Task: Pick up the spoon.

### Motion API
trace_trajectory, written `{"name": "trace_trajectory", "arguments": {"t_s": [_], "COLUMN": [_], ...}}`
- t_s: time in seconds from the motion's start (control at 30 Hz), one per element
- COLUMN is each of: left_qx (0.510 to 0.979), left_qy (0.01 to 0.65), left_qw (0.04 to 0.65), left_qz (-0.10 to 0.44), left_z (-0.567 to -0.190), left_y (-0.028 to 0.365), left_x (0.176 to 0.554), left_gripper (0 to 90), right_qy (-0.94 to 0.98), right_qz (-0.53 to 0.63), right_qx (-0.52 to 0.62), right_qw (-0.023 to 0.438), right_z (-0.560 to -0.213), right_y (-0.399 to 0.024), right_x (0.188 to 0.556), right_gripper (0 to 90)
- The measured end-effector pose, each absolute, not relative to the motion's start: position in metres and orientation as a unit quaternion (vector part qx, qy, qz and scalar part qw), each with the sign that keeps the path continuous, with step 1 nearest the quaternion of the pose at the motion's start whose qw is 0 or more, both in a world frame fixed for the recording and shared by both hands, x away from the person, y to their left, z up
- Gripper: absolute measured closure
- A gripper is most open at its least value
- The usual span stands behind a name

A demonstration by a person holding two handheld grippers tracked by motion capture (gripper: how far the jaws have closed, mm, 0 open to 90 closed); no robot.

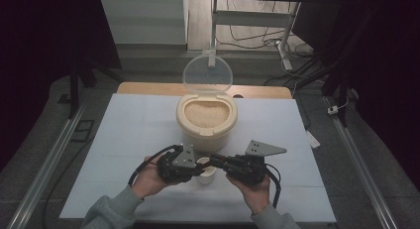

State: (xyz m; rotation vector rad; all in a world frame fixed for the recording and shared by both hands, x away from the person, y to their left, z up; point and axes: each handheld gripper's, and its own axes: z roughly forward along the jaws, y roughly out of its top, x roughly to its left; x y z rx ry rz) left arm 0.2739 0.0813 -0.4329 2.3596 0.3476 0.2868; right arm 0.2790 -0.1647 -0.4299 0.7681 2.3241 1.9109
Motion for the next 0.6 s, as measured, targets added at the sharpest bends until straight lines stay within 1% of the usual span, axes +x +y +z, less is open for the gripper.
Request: {"name": "trace_trajectory", "arguments": {"t_s": [0.03, 0.07, 0.1, 0.17, 0.2, 0.23, 0.27, 0.3, 0.43, 0.6], "left_qx": [0.911, 0.905, 0.899, 0.886, 0.880, 0.874, 0.870, 0.865, 0.856, 0.848], "left_qy": [0.142, 0.153, 0.163, 0.183, 0.193, 0.203, 0.210, 0.219, 0.244, 0.273], "left_qw": [0.370, 0.382, 0.393, 0.411, 0.418, 0.426, 0.430, 0.434, 0.439, 0.434], "left_qz": [0.108, 0.107, 0.105, 0.107, 0.115, 0.119, 0.121, 0.122, 0.124, 0.132], "left_z": [-0.432, -0.431, -0.430, -0.429, -0.428, -0.427, -0.427, -0.427, -0.433, -0.445], "left_y": [0.083, 0.084, 0.086, 0.091, 0.094, 0.096, 0.100, 0.102, 0.116, 0.137], "left_x": [0.274, 0.275, 0.275, 0.274, 0.273, 0.272, 0.271, 0.270, 0.267, 0.264], "left_gripper": [73.1, 73.1, 60.1, 47.5, 47.5, 41.9, 34.4, 31.5, 27.5, 25.9], "right_qy": [0.746, 0.746, 0.738, 0.730, 0.730, 0.727, 0.723, 0.721, 0.714, 0.705], "right_qz": [0.619, 0.619, 0.628, 0.638, 0.638, 0.642, 0.647, 0.649, 0.656, 0.664], "right_qx": [0.245, 0.245, 0.243, 0.242, 0.242, 0.242, 0.240, 0.239, 0.241, 0.244], "right_qw": [0.021, 0.021, 0.024, 0.025, 0.025, 0.028, 0.033, 0.036, 0.049, 0.054], "right_z": [-0.429, -0.429, -0.426, -0.423, -0.423, -0.421, -0.419, -0.418, -0.415, -0.412], "right_y": [-0.166, -0.166, -0.169, -0.174, -0.174, -0.176, -0.180, -0.182, -0.190, -0.200], "right_x": [0.279, 0.279, 0.278, 0.278, 0.278, 0.279, 0.279, 0.280, 0.281, 0.283], "right_gripper": [82.9, 82.9, 82.9, 82.8, 82.8, 82.9, 82.9, 82.9, 82.9, 82.8]}}
